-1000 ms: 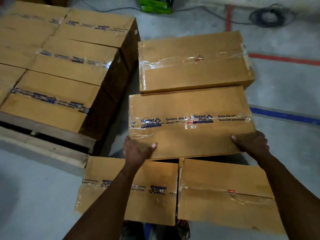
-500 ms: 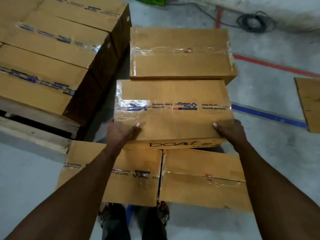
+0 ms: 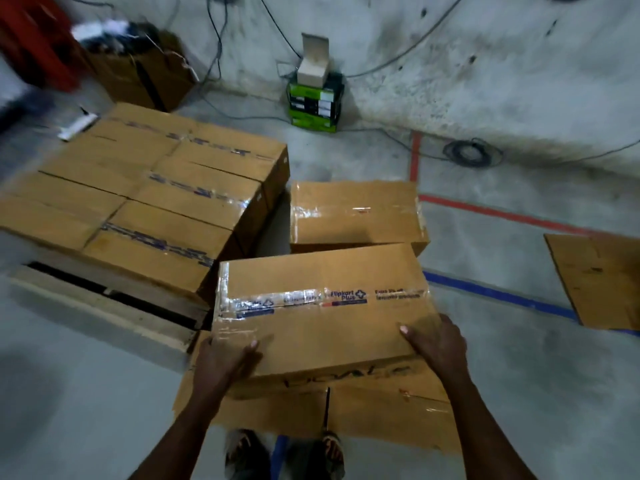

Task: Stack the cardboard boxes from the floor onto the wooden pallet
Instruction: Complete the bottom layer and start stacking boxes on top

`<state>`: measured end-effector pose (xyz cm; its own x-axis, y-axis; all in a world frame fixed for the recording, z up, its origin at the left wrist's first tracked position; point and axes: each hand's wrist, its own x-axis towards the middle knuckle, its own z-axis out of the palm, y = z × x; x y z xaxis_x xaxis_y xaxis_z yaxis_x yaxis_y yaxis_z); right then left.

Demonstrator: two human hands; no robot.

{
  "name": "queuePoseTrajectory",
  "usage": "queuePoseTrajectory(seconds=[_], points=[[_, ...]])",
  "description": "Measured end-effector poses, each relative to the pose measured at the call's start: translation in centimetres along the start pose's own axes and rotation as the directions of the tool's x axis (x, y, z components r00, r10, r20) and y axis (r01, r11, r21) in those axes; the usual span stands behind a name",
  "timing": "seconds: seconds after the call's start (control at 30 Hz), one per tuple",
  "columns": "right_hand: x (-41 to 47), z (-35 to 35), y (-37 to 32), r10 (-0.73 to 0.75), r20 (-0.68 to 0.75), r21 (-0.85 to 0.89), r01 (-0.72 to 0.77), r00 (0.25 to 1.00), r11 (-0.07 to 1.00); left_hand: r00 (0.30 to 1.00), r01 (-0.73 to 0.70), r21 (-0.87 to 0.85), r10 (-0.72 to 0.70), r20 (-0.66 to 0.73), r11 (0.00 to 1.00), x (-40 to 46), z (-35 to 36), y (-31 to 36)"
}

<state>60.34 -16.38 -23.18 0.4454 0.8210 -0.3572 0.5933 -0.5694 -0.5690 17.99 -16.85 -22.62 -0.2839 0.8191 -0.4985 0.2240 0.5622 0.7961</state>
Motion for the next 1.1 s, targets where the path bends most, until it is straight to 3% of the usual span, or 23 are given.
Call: queuePoseTrajectory(seconds=[0.27,0.5,0.63,0.9,1.1], points=[[-7.0,-3.7,-7.1,-0.076,0.067,-0.03,0.078,0.995,0.996,0.991,0.073,-0.001,-0.072,-0.112,0.997,-8.3,-8.4,3.6],[-8.6,-3.8,-13.5,-0.17,0.088,-0.089,0.178,0.982,0.98,0.988,0.103,-0.131,-0.117,-0.101,0.986,-10.8,-14.6,4.1],[-10.8,-1.9,-17.1,-0.186,0.088,-0.134,0.197,0.979,0.971,0.991,0.03,-0.145,-0.048,-0.127,0.989,-10.5,-20.1,2.8],[-19.0,4.5,-24.6,-0.249,0.119,-0.125,0.263,0.961,0.957,0.984,0.023,-0.182,-0.054,-0.167,0.983,-11.2,-32.1,-1.5],[-26.6,13.1,-31.6,-0.311,0.162,-0.12,0.331,0.937,0.936,0.971,0.022,-0.192,-0.067,-0.229,0.981,-11.0,-44.4,-7.1]])
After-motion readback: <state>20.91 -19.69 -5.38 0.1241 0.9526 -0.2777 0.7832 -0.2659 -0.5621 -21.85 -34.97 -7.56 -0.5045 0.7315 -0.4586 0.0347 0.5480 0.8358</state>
